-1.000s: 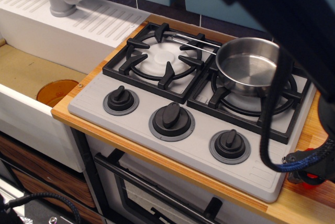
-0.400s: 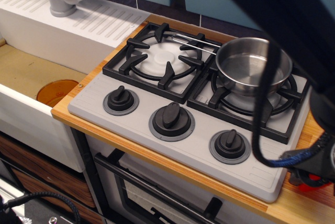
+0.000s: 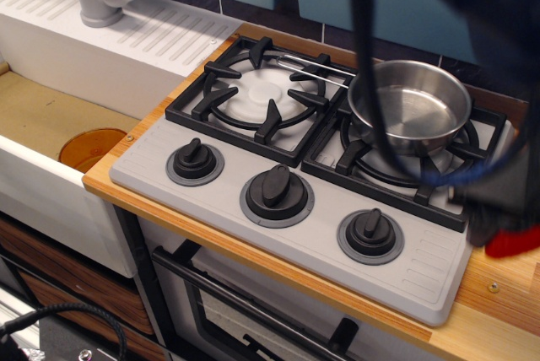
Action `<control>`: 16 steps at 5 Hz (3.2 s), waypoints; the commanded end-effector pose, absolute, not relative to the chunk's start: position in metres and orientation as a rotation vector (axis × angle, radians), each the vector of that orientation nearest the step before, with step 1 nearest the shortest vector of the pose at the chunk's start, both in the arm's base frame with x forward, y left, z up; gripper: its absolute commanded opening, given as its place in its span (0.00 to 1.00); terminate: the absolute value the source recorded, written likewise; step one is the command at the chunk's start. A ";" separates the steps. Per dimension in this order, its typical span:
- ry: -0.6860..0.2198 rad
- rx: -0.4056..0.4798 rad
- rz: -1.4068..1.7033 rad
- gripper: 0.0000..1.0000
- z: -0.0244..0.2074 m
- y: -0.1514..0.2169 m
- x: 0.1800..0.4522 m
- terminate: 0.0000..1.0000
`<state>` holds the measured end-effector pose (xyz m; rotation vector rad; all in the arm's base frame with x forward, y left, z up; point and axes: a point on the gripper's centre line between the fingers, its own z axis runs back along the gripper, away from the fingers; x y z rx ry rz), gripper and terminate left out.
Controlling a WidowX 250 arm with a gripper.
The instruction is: Put pot or pan on stove and put strawberry in pot or pan
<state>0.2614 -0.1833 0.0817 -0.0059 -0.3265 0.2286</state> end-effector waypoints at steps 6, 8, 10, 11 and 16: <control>-0.420 -0.038 0.107 1.00 0.122 -0.074 0.361 0.00; -0.362 -0.007 0.136 1.00 0.147 -0.090 0.352 0.00; -0.351 -0.017 0.099 1.00 0.149 -0.082 0.353 0.00; -0.347 -0.035 0.049 1.00 0.150 -0.064 0.356 0.00; -0.315 -0.040 -0.068 1.00 0.162 -0.011 0.379 1.00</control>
